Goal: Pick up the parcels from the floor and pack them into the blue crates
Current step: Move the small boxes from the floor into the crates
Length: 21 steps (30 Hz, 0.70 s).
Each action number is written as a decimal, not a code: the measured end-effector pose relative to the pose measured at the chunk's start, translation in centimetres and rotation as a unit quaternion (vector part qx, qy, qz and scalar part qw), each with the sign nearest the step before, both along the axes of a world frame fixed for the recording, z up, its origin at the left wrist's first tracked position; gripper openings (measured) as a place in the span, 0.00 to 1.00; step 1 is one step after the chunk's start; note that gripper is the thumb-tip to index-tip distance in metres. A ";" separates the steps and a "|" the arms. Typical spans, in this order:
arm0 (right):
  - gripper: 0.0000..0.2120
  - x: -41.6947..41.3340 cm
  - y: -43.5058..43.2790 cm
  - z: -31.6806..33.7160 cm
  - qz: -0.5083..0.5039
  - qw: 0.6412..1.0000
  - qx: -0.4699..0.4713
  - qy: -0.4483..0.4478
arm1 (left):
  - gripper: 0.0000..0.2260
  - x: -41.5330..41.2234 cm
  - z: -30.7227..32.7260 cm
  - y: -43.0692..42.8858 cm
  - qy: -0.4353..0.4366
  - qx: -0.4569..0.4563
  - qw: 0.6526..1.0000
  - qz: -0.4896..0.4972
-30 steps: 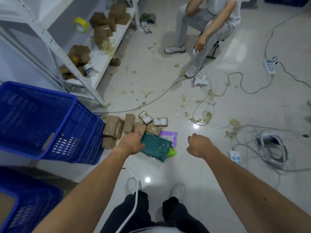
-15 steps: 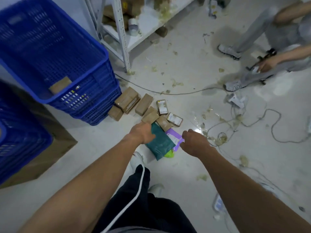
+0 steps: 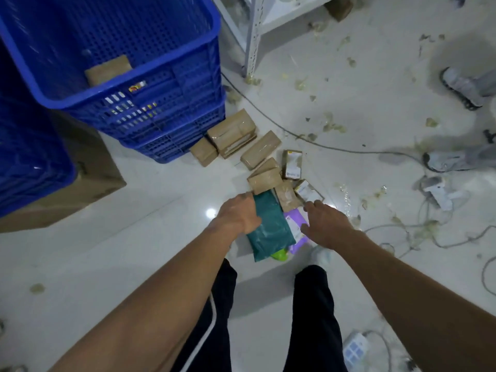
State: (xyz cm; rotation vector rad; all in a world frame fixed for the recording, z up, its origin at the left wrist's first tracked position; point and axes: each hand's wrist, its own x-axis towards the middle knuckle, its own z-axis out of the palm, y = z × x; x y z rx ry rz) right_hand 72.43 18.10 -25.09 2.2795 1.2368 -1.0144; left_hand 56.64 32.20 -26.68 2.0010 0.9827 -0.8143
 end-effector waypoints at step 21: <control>0.45 10.7 6.6 -41.9 0.130 0.985 0.116 -0.001 | 0.41 9.8 -39.7 -0.3 0.014 0.156 0.982 0.106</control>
